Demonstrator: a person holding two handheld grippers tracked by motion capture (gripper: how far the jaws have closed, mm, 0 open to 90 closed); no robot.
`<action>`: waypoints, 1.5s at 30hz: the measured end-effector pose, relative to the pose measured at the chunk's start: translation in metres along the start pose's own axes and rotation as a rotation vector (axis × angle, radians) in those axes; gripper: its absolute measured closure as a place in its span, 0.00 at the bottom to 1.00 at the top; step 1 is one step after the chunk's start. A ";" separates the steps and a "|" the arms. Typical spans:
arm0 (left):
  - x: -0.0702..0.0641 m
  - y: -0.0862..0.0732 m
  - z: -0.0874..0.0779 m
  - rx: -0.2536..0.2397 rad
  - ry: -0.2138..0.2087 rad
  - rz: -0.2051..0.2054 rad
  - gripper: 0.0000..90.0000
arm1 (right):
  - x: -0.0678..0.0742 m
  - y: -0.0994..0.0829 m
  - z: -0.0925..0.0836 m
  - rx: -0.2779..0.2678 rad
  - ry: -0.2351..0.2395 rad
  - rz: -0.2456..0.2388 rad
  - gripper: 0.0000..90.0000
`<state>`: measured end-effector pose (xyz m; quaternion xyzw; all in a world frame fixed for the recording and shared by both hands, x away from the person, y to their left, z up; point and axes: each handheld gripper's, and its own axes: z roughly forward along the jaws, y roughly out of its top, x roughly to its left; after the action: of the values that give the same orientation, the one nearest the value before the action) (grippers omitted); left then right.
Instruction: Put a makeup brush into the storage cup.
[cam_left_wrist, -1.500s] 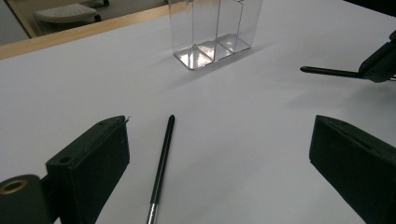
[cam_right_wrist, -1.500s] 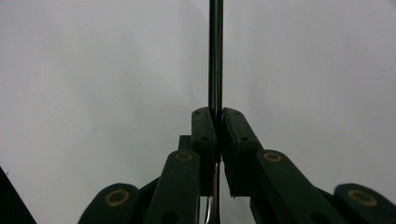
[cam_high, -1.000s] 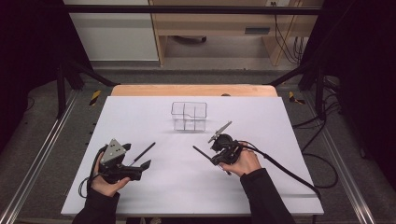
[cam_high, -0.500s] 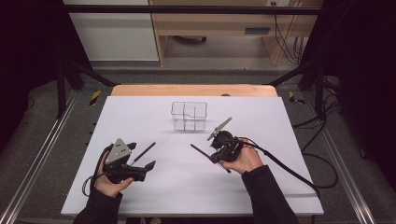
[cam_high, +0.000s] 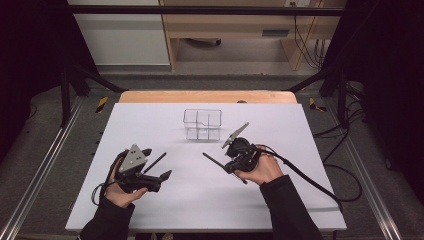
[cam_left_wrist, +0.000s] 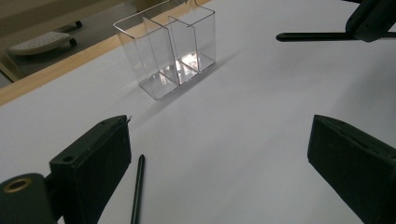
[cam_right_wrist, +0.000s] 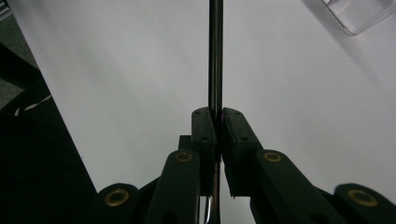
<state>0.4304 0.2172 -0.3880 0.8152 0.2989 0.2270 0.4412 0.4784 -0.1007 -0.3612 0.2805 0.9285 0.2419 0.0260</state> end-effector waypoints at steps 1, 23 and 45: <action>-0.001 0.001 0.000 -0.001 -0.003 0.007 0.06 | 0.000 0.001 0.000 -0.001 0.003 -0.001 0.94; -0.023 0.021 0.023 0.075 -0.055 0.180 0.07 | 0.006 0.007 -0.001 0.025 0.059 -0.027 0.94; -0.046 0.035 0.042 0.122 -0.087 0.306 0.10 | 0.011 0.007 0.014 0.055 0.115 -0.042 0.94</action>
<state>0.4342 0.1463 -0.3847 0.8855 0.1652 0.2373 0.3638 0.4752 -0.0835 -0.3687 0.2474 0.9404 0.2316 -0.0300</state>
